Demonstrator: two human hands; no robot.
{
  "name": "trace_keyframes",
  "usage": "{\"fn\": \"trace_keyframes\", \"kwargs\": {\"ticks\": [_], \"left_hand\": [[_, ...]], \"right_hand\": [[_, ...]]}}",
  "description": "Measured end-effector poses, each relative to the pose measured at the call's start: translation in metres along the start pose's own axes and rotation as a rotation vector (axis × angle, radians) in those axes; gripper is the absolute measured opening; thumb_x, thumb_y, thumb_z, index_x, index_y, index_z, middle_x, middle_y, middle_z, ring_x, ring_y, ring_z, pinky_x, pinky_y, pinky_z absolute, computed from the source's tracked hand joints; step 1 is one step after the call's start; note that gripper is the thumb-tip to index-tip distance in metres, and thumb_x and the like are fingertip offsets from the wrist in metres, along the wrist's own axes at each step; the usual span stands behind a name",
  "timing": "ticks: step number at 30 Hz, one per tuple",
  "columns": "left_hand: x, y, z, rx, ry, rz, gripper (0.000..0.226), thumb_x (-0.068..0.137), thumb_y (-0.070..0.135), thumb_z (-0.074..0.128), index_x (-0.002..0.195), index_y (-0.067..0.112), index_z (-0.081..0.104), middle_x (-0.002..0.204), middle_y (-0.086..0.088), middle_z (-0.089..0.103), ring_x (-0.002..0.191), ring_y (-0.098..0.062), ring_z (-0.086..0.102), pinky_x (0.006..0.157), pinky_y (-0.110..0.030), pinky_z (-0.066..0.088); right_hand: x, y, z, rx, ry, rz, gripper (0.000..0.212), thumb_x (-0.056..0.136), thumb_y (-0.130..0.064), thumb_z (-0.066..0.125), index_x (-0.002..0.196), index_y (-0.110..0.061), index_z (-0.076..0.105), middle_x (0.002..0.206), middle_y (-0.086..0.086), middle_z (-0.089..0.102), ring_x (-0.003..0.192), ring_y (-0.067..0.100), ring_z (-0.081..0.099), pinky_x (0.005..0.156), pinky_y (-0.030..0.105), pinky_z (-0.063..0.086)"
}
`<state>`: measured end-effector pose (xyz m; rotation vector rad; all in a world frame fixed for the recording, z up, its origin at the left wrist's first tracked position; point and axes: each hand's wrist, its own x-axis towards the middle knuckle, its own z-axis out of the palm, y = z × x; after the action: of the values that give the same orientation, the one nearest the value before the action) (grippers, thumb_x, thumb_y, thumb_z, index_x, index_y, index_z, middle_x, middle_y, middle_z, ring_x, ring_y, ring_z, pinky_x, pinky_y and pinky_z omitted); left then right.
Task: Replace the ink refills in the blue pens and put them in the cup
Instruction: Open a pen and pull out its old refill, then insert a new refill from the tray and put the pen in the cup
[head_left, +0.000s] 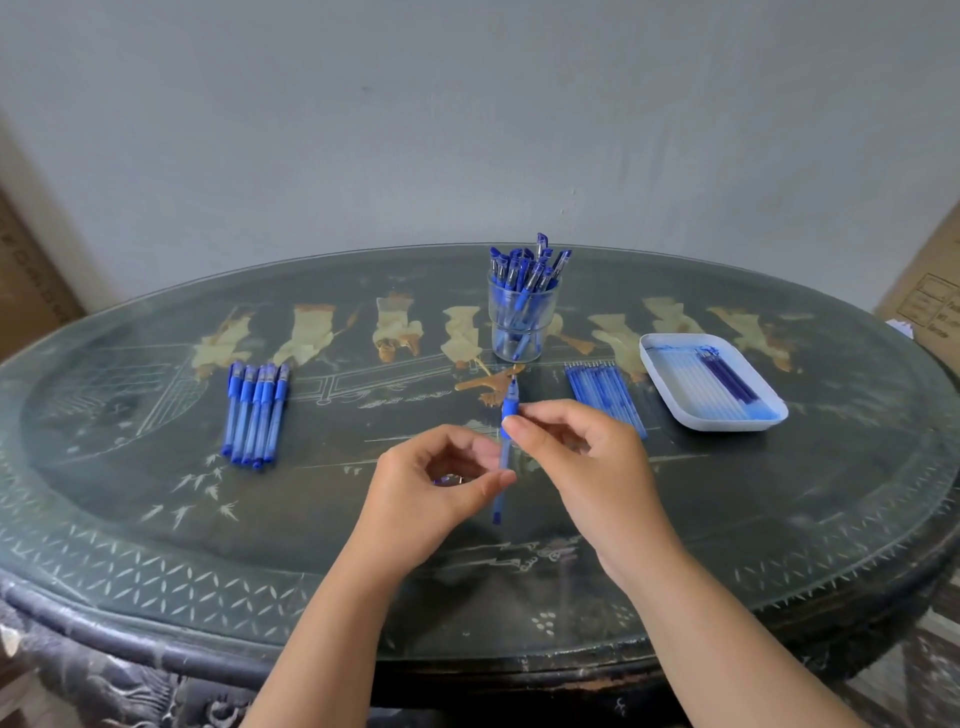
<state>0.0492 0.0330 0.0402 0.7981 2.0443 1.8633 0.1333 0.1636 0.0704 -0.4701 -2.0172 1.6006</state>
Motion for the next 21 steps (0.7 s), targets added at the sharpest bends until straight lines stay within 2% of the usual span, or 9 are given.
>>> {"fn": "trace_keyframes", "kwargs": {"ticks": [4,7,8,10,13,15,18,21], "left_hand": [[-0.001,0.004,-0.005,0.057,-0.022,0.03,0.017,0.072,0.006,0.083,0.079,0.018,0.074,0.081,0.001,0.075,0.075,-0.014,0.071,0.072,-0.019,0.053],[-0.002,0.007,-0.008,0.086,-0.035,0.035,0.018,0.072,0.006,0.083,0.077,0.02,0.074,0.079,0.003,0.075,0.073,-0.01,0.07,0.069,-0.016,0.051],[-0.002,0.007,-0.01,0.11,-0.039,0.038,0.018,0.072,0.006,0.083,0.077,0.02,0.074,0.078,0.004,0.075,0.073,-0.01,0.07,0.069,-0.017,0.052],[-0.001,0.006,-0.013,0.178,-0.043,0.042,0.018,0.072,0.006,0.083,0.078,0.02,0.074,0.077,0.006,0.074,0.072,-0.009,0.069,0.069,-0.022,0.055],[-0.001,0.006,-0.018,0.206,-0.021,0.042,0.018,0.072,0.006,0.083,0.079,0.019,0.074,0.075,0.005,0.073,0.068,-0.008,0.068,0.067,-0.025,0.058],[-0.001,0.008,-0.024,0.201,-0.015,0.044,0.017,0.073,0.006,0.083,0.079,0.018,0.074,0.076,0.002,0.074,0.07,-0.013,0.069,0.066,-0.027,0.059],[0.002,0.008,-0.037,0.16,0.028,0.011,0.016,0.074,0.005,0.081,0.084,0.015,0.074,0.078,-0.002,0.075,0.075,-0.018,0.071,0.069,-0.027,0.059],[0.006,-0.002,-0.049,0.073,0.203,-0.019,0.016,0.078,0.007,0.078,0.089,0.017,0.072,0.083,0.001,0.075,0.079,-0.015,0.071,0.074,-0.022,0.057]], "right_hand": [[0.006,-0.013,-0.006,0.051,-0.012,-0.015,0.01,0.087,-0.03,0.07,0.096,-0.027,0.075,0.092,-0.015,0.073,0.088,-0.002,0.066,0.079,0.015,0.05],[0.009,-0.022,-0.01,0.026,0.011,-0.038,0.01,0.089,-0.027,0.069,0.089,-0.02,0.077,0.073,-0.017,0.07,0.067,-0.005,0.06,0.064,0.009,0.044],[0.01,-0.025,-0.011,0.044,0.025,-0.033,0.01,0.089,-0.026,0.068,0.086,-0.02,0.076,0.069,-0.015,0.068,0.06,-0.003,0.057,0.059,0.01,0.042],[0.014,-0.034,-0.014,0.095,0.051,-0.029,0.012,0.092,-0.024,0.064,0.087,-0.018,0.073,0.074,-0.004,0.071,0.055,0.004,0.053,0.053,0.019,0.042],[0.027,-0.053,-0.023,0.196,0.081,-0.046,0.014,0.1,-0.023,0.053,0.093,-0.013,0.06,0.079,0.006,0.075,0.051,0.017,0.061,0.04,0.025,0.043],[0.039,-0.068,-0.034,0.264,0.129,-0.112,0.012,0.101,-0.023,0.05,0.095,-0.013,0.054,0.076,0.009,0.074,0.052,0.02,0.064,0.043,0.027,0.048],[0.057,-0.08,-0.055,0.37,0.181,-0.2,0.006,0.101,-0.013,0.048,0.101,-0.012,0.054,0.077,0.01,0.07,0.058,0.019,0.064,0.057,0.027,0.054],[0.073,-0.075,-0.071,0.26,0.166,-0.156,0.019,0.1,0.001,0.046,0.111,-0.011,0.056,0.086,0.011,0.067,0.063,0.014,0.064,0.065,0.023,0.055]]}}
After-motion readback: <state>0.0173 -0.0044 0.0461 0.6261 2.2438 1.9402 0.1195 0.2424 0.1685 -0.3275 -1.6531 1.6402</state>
